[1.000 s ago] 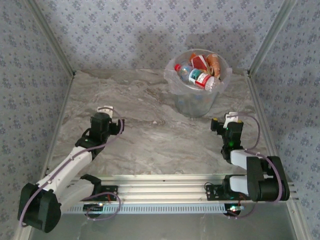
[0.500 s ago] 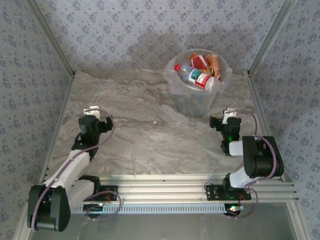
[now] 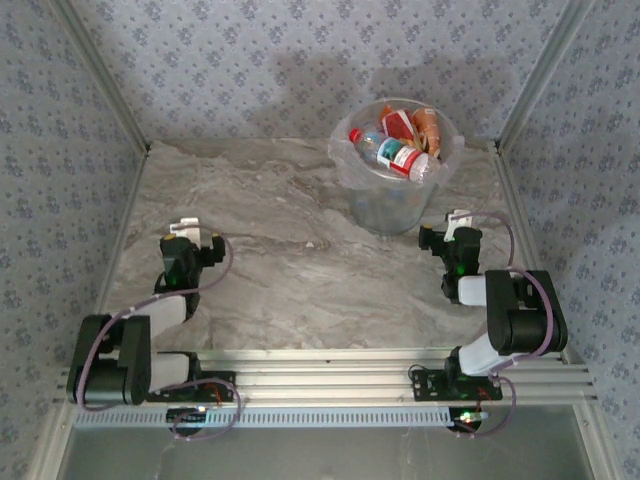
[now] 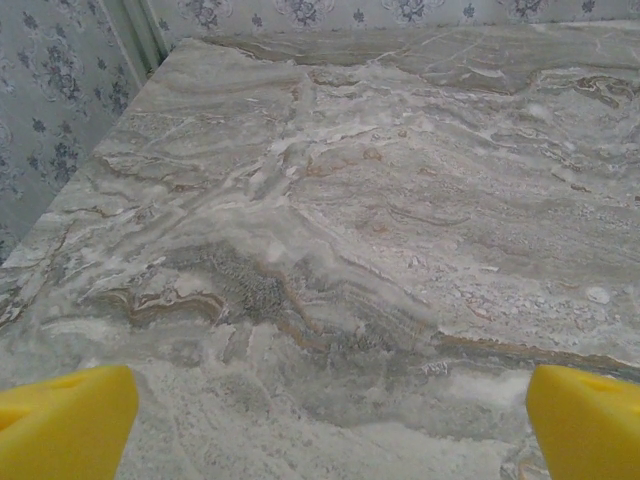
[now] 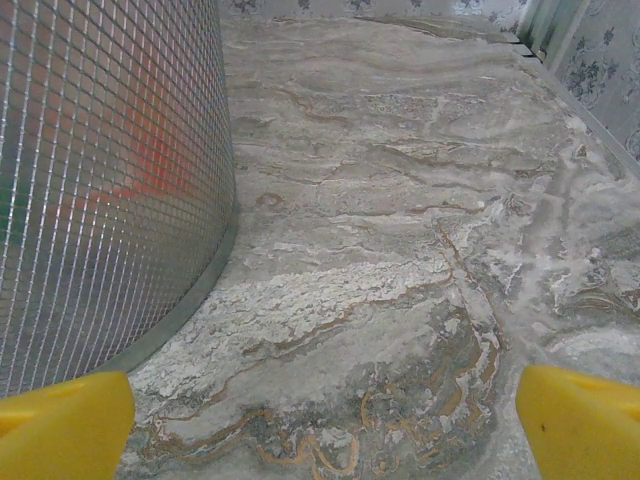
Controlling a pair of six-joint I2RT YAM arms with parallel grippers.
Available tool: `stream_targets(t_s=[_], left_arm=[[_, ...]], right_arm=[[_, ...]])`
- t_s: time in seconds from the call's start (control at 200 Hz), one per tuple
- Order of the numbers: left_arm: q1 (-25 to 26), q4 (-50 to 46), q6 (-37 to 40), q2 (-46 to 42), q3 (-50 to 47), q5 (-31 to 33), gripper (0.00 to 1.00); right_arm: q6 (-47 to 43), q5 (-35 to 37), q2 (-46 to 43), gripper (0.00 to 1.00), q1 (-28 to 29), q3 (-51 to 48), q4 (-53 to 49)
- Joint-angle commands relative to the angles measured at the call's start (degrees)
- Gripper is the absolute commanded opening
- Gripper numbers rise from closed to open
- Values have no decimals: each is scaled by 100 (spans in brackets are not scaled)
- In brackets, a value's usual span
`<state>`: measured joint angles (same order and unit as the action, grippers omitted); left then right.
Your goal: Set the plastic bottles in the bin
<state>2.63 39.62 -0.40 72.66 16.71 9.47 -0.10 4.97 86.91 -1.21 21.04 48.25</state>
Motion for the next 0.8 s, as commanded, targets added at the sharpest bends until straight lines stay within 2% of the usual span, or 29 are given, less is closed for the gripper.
stream_targets(t_s=[0.0, 0.235, 0.405, 0.48, 0.795], left_arm=[[-93, 1124, 67, 443, -29, -306, 100], [-157, 2000, 69, 1467, -27, -480, 100], [-190, 923, 93, 1482, 533, -642, 100], [-403, 660, -81, 1520, 709, -927, 100], [-487, 697, -120, 1538, 708, -1045, 100]], right_arm=[[-78, 41, 49, 100, 17, 75, -35], [-78, 33, 46, 100, 16, 76, -35], [-78, 31, 45, 100, 21, 74, -35], [-78, 35, 49, 100, 18, 75, -35], [-78, 34, 45, 100, 16, 77, -35]])
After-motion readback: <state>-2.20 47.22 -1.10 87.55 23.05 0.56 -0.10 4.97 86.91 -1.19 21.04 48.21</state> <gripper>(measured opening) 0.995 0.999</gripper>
